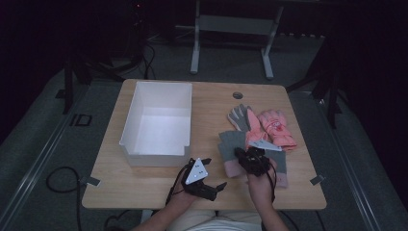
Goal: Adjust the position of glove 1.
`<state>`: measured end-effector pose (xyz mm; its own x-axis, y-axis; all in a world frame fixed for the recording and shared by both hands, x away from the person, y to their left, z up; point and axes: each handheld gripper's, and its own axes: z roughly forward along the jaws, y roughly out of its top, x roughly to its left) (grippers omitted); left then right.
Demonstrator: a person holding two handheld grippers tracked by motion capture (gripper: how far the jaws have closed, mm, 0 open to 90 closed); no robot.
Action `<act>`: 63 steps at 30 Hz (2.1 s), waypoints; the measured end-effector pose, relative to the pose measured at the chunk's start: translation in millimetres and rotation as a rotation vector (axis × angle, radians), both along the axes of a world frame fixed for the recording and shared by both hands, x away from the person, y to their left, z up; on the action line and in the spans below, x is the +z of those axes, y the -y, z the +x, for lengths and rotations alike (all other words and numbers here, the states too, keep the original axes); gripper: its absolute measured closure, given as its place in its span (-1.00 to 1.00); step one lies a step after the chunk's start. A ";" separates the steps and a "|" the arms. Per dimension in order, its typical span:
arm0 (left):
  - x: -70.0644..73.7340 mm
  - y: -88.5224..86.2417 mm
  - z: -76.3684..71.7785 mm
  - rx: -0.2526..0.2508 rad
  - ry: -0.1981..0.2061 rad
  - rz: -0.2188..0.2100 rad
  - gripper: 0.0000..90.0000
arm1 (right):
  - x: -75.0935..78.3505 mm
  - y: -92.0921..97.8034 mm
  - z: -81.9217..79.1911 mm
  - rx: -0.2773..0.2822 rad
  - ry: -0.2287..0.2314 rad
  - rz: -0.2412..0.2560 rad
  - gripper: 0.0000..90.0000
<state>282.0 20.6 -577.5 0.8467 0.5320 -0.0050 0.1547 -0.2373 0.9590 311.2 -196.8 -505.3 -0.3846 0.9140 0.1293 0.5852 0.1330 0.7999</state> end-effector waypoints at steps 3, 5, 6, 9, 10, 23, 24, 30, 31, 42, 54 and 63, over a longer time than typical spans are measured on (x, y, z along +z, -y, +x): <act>0.0 1.0 0.0 -0.002 0.000 0.003 -0.97 | -16.2 3.2 -8.1 -0.021 -0.035 -0.016 0.89; 0.0 1.1 0.0 -0.002 0.001 0.004 -0.97 | -27.8 6.4 -11.9 -0.049 -0.055 -0.014 0.89; 0.0 0.9 0.1 -0.003 0.000 0.003 -0.97 | -31.8 7.0 -12.6 -0.056 -0.054 -0.027 0.89; 0.0 0.8 1.0 0.010 -0.003 -0.002 -0.97 | -44.9 11.5 -13.3 -0.087 -0.077 -0.018 0.89; 0.0 0.6 1.4 0.011 -0.006 -0.002 -0.97 | -48.0 12.1 -14.0 -0.094 -0.081 -0.009 0.89; 0.0 1.2 0.3 0.011 0.006 0.005 -0.97 | -59.2 11.8 -14.2 -0.110 -0.098 0.001 0.69; 0.0 1.4 0.3 0.011 0.007 0.005 -0.97 | -55.7 12.9 -13.9 -0.112 -0.095 0.003 0.67; 0.0 1.8 0.3 0.005 0.004 0.006 -0.97 | -26.7 27.2 -5.7 -0.094 -0.022 -0.010 0.55; 0.0 1.9 0.2 0.005 0.004 0.007 -0.97 | -23.1 31.1 -3.0 -0.087 -0.010 -0.020 0.54; 0.0 1.7 0.4 0.007 0.004 0.006 -0.97 | -18.2 91.4 9.6 0.009 -0.030 -0.184 0.50; 0.1 2.3 -0.1 0.009 0.008 0.011 -0.97 | -25.4 139.6 21.3 0.076 -0.111 -0.262 0.31; 0.1 2.6 -0.7 0.008 0.012 0.014 -0.97 | -42.7 139.6 19.4 0.090 -0.127 -0.260 0.23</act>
<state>281.2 18.0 -577.4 0.8425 0.5386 0.0122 0.1454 -0.2493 0.9574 330.6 -336.4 -548.1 -0.4610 0.8859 -0.0521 0.6553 0.3794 0.6531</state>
